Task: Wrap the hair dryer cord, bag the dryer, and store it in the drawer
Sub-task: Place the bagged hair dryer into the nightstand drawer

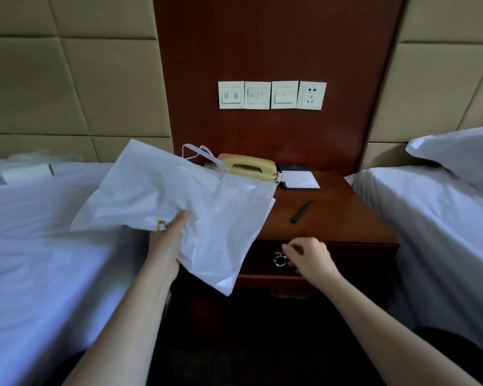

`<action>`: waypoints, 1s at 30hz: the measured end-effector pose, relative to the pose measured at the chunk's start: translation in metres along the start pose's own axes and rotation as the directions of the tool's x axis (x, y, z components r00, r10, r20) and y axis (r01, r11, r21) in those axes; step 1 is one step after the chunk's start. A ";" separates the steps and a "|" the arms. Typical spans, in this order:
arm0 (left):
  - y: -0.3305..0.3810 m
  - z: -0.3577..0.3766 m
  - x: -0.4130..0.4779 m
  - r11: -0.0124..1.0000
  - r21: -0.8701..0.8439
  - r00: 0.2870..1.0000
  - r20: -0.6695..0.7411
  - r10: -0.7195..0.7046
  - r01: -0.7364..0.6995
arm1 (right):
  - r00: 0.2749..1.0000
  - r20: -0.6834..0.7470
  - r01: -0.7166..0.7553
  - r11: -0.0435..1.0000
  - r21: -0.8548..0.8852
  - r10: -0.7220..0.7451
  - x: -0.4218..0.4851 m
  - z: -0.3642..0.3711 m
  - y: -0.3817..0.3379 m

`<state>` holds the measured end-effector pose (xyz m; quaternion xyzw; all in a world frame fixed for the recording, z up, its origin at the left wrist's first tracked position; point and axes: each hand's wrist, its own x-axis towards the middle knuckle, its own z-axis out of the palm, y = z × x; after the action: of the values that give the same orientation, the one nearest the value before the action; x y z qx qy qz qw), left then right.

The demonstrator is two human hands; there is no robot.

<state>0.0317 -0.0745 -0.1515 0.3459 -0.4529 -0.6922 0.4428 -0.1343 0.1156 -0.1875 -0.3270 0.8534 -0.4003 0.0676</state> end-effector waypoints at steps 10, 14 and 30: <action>-0.008 -0.012 0.011 1.000 0.001 0.999 0.050 -0.019 0.019 | 0.855 0.237 -0.508 0.646 0.570 0.462 0.009 0.029 0.043; -0.014 -0.006 0.013 0.998 -0.048 0.998 0.053 -0.030 0.032 | 0.840 0.259 -0.521 0.576 0.630 0.476 0.017 0.038 0.038; -0.013 -0.018 0.017 0.993 -0.079 0.995 0.053 -0.087 0.091 | 0.828 0.265 -0.557 0.672 0.487 0.494 -0.005 0.045 0.027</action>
<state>0.0374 -0.0933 -0.1716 0.3304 -0.4192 -0.7375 0.4138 -0.1269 0.1032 -0.2381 -0.0556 0.7557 -0.5703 0.3173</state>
